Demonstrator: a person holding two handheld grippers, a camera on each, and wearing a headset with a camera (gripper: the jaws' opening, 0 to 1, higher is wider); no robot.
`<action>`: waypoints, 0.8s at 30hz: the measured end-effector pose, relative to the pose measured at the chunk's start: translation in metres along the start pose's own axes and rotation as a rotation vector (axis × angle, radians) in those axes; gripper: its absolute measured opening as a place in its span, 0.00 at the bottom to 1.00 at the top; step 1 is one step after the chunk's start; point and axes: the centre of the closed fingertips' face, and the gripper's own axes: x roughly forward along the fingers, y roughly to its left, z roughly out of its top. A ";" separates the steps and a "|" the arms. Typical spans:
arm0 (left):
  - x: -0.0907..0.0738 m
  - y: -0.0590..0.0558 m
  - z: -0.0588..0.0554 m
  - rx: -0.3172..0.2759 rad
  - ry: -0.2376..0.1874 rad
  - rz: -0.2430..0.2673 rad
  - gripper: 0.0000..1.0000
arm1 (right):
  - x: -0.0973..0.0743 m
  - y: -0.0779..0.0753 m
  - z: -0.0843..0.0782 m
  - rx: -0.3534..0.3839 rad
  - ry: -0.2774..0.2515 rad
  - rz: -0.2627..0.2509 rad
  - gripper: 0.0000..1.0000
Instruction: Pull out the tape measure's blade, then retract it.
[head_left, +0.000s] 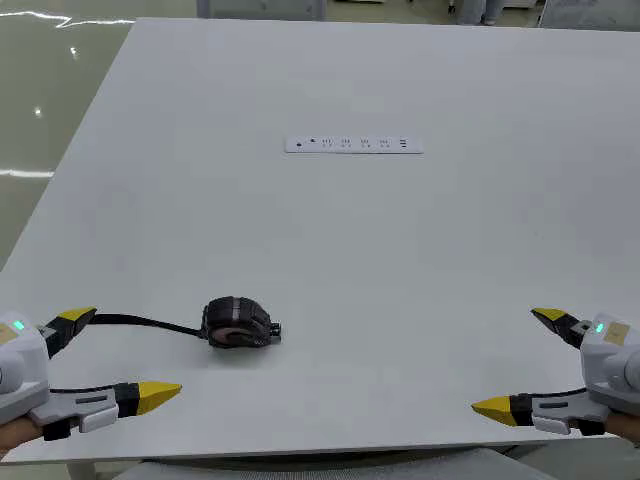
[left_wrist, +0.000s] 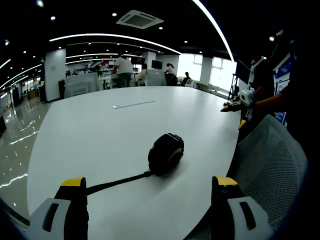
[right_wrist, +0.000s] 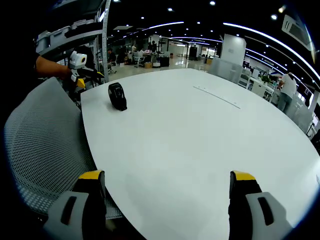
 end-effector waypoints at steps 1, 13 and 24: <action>0.000 0.000 -0.001 0.001 0.007 0.001 1.00 | 0.000 0.000 0.001 0.007 -0.003 -0.002 1.00; -0.003 -0.007 -0.011 0.014 0.034 0.001 1.00 | 0.000 0.001 -0.001 0.006 0.015 0.008 1.00; 0.001 0.003 -0.006 -0.022 0.049 0.021 1.00 | 0.000 -0.005 0.007 -0.003 0.017 0.001 1.00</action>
